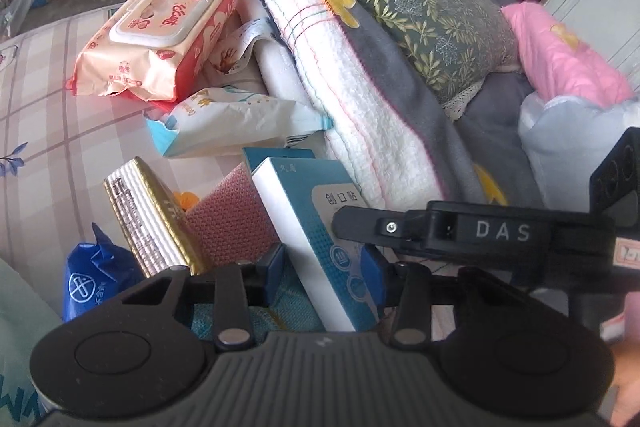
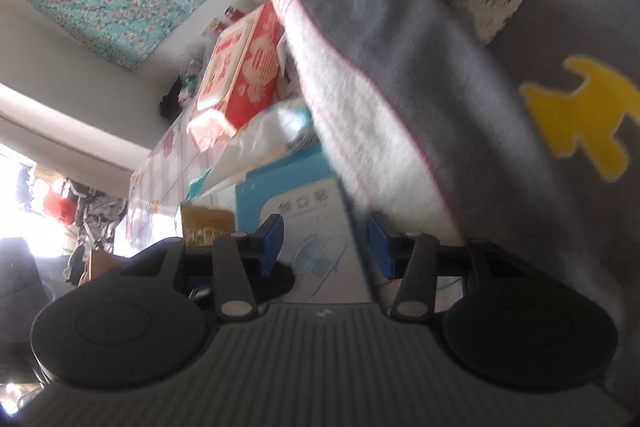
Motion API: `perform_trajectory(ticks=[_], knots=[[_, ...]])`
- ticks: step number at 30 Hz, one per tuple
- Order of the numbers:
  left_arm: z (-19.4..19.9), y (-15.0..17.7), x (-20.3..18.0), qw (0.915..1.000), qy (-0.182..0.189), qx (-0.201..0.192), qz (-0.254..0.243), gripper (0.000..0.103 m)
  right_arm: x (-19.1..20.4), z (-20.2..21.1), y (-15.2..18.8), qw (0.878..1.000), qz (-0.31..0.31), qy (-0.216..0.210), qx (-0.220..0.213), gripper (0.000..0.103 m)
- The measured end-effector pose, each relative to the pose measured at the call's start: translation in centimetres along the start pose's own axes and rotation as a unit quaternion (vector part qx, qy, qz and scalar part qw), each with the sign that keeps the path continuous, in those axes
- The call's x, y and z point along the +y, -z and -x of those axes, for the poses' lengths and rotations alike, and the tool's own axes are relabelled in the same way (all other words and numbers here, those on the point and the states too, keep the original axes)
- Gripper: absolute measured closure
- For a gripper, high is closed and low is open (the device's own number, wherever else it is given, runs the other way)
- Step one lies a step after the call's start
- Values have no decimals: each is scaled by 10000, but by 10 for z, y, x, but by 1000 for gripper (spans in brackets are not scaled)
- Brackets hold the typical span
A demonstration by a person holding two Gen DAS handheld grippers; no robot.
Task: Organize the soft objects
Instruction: 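Reach the left tool to the blue bandage box and grasp it, then carry the bandage box with the left tool into the cardboard box and release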
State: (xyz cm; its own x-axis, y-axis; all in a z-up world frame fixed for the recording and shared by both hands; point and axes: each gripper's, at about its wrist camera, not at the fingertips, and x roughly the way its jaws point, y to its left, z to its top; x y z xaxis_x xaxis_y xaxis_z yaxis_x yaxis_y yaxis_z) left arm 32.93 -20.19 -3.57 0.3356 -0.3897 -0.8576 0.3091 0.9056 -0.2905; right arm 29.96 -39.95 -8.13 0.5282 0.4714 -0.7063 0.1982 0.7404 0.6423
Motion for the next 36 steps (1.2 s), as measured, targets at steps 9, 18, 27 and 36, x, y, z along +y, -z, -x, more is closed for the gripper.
perform_trajectory(ticks=[9,18,27,36], knots=[[37,9,-11,9991,-88,-310,-265,61,15,23,12,9993,-162,-281,-168,57],[128,32,-24,9926,-178,-1025,-619,61,65,81,39,9954,119,-759,-564,57],[237,77,35,9827,-559,-1757,-149,61,167,94,84,9841,835,-1513,-400,56],[320,138,155,9595,-1372,-2249,999,61,308,31,148,9614,1656,-2140,508,55]])
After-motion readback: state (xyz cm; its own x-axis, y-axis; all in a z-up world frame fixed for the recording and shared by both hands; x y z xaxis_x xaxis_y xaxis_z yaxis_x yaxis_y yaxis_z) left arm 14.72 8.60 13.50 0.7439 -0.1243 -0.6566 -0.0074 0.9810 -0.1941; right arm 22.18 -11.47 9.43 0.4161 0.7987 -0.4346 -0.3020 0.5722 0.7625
